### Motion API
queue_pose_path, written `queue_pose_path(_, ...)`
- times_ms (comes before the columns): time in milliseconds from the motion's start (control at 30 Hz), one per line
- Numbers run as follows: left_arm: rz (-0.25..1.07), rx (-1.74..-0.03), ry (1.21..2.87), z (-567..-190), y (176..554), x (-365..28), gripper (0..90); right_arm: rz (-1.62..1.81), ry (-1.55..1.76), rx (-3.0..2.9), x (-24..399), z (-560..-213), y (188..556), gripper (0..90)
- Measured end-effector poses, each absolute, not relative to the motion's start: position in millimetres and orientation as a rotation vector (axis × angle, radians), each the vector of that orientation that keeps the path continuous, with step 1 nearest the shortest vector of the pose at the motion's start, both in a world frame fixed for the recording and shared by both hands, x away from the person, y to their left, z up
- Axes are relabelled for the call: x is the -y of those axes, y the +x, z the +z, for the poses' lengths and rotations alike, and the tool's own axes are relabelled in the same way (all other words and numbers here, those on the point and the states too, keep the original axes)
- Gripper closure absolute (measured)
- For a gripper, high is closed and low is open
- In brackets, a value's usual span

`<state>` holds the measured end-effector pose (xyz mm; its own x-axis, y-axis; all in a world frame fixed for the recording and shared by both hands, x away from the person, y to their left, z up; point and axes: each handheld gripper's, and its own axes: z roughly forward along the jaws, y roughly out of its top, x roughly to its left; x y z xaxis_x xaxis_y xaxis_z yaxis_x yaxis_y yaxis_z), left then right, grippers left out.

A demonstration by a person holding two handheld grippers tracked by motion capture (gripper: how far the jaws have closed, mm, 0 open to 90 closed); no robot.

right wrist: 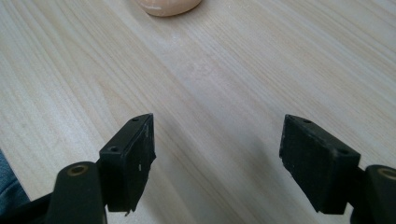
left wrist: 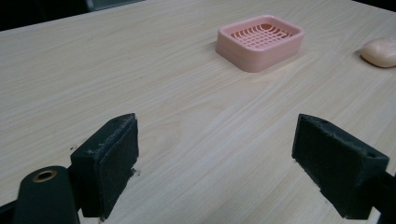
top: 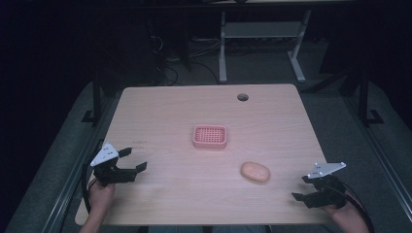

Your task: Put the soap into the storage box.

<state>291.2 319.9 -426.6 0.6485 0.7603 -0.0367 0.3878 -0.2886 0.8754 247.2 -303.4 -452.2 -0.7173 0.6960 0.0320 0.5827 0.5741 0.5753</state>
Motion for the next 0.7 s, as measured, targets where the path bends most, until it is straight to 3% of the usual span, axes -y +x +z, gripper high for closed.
queue_pose_path(700,0.491,-0.895,1.914,-426.4,290.2,-317.2,14.3,0.753,0.957,-2.711,274.0,-441.6,268.4,24.4)
